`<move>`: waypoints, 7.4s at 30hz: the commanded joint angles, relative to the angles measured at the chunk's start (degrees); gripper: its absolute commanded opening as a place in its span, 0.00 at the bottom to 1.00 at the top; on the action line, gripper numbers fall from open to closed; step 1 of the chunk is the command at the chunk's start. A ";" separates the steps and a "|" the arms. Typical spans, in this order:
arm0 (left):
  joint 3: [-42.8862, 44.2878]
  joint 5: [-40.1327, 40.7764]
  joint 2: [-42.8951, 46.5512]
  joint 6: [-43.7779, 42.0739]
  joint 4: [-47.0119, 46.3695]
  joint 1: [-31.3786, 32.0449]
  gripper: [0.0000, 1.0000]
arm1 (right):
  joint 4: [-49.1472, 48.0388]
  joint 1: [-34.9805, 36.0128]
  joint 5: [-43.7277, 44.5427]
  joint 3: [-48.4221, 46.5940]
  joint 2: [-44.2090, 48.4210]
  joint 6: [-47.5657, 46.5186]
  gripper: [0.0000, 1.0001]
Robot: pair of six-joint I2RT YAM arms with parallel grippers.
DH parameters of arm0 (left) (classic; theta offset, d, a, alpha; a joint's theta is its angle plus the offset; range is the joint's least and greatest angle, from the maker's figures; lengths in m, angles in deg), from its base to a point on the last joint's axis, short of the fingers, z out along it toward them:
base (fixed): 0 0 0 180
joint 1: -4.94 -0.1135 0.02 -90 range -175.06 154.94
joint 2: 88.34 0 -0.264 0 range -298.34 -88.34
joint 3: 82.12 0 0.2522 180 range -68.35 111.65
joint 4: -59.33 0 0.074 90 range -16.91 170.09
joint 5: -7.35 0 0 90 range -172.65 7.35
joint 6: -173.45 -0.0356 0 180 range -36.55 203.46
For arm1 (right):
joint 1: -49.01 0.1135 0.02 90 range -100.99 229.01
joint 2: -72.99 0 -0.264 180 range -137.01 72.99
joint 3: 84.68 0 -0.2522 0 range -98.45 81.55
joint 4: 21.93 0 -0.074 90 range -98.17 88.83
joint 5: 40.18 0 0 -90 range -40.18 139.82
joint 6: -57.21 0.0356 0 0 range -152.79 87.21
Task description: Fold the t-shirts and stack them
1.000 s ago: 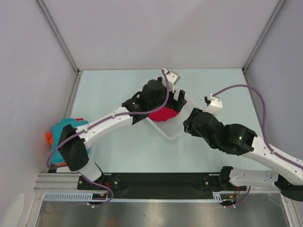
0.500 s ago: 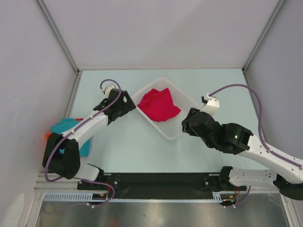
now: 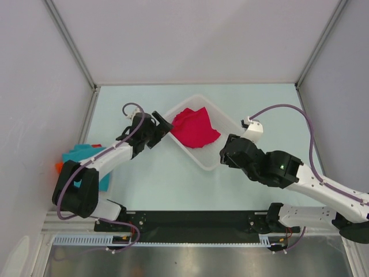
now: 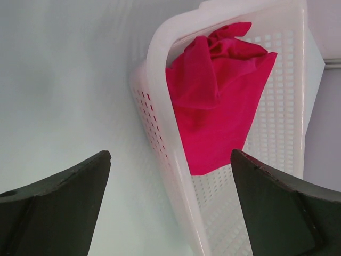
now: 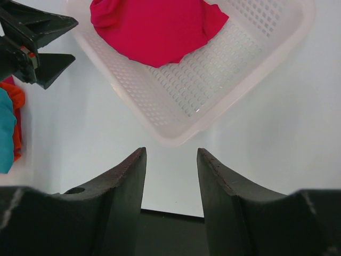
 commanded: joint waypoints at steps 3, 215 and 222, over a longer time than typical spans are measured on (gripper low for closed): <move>-4.37 -6.67 -3.93 4.20 -12.20 -0.29 0.99 | -0.48 -0.12 0.67 -0.24 -0.10 0.71 0.49; -4.46 -46.58 32.11 -25.77 -1.77 -0.55 1.00 | -18.84 -79.83 -17.26 -5.68 -37.36 -20.21 0.71; -2.44 -46.67 29.65 -26.38 -1.07 -1.43 0.99 | -21.39 -80.71 -18.48 -6.39 -42.90 -20.91 0.70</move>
